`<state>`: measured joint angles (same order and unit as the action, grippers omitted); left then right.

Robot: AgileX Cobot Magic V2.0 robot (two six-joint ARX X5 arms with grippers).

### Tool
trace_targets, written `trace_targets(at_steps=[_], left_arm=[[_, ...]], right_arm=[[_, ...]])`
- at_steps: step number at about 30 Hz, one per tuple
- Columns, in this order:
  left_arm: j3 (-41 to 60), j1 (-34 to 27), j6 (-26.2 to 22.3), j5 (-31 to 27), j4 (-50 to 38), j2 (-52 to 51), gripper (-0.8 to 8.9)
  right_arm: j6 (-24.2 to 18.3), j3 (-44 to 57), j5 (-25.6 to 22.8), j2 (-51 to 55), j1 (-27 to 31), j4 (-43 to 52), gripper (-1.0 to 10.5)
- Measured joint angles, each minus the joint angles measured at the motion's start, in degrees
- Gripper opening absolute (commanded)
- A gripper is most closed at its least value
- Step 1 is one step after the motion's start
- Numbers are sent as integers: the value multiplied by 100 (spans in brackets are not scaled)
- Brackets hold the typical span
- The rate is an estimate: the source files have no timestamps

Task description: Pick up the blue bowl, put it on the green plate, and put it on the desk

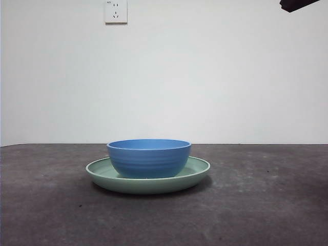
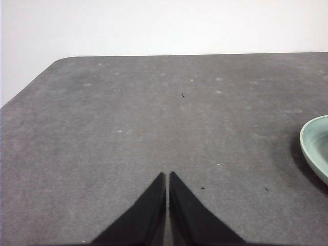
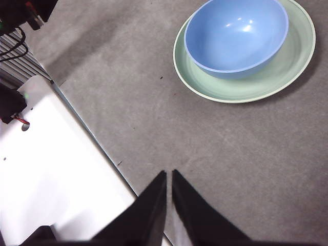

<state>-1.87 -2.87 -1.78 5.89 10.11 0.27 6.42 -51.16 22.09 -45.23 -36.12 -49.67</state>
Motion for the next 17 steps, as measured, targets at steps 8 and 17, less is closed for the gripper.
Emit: trace_targets(at_steps=[8, 17], left_arm=[[2, 0, 0, 0, 0, 0, 11], [0, 0, 2, 0, 0, 0, 10]], right_arm=[[0, 0, 0, -2, 0, 0, 11], [-90, 2, -87, 92, 101, 0, 11]])
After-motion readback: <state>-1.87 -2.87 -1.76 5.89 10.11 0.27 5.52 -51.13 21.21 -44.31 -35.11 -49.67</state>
